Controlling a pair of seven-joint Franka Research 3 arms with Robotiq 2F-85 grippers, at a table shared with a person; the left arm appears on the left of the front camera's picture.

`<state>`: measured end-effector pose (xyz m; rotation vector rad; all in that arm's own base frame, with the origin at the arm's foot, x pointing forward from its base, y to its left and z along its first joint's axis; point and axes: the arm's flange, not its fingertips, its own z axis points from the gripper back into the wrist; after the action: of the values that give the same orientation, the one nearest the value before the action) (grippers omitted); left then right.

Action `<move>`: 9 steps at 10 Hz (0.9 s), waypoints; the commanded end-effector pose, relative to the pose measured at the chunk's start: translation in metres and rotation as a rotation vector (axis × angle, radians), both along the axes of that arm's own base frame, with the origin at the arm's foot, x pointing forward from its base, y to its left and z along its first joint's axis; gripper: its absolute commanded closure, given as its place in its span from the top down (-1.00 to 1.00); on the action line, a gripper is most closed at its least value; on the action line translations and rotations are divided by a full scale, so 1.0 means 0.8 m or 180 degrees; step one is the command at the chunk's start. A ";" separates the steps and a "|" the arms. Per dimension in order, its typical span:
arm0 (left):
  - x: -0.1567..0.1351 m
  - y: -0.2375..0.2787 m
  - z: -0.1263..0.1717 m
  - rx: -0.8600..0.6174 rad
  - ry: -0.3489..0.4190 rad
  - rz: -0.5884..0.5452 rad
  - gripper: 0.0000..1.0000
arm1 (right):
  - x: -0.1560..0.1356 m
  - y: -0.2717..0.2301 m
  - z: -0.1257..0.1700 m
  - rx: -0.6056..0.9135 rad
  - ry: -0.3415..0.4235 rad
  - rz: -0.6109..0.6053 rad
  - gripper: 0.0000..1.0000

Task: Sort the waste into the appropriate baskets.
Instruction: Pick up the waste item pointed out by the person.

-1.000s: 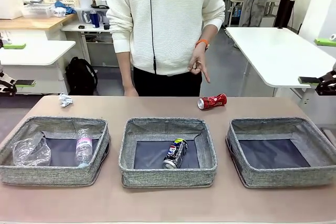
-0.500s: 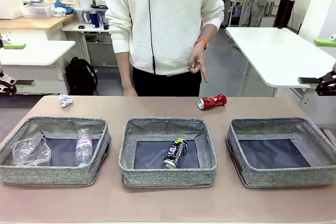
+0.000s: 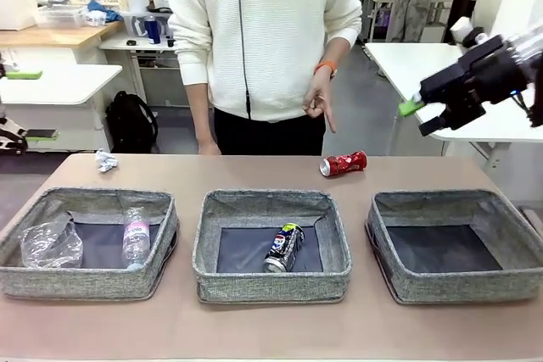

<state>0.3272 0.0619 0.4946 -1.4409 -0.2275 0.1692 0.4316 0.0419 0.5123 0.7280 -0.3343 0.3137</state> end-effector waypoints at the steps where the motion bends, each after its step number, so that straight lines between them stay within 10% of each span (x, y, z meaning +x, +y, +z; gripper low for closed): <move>1: -0.001 0.000 0.004 -0.0041 -0.0020 -0.0018 1.00 | 0.020 0.024 -0.024 -0.2048 -0.1552 0.0414 1.00; 4: -0.001 0.000 0.004 -0.0041 -0.0020 -0.0018 1.00 | 0.017 0.102 -0.043 -0.2902 -0.2443 0.1301 1.00; 7: -0.001 0.000 0.004 -0.0041 -0.0020 -0.0018 1.00 | -0.002 0.148 -0.084 -0.2888 -0.2155 0.2250 1.00; 8: -0.001 0.000 0.004 -0.0041 -0.0020 -0.0018 1.00 | -0.007 0.146 -0.088 -0.2465 -0.1602 0.1952 1.00; 9: -0.001 0.000 0.004 -0.0041 -0.0020 -0.0018 1.00 | -0.004 0.158 -0.065 -0.2640 -0.1694 0.2058 1.00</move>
<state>0.3272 0.0623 0.4948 -1.4402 -0.2276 0.1698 0.4223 0.1721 0.4452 -0.1125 -0.4082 1.2200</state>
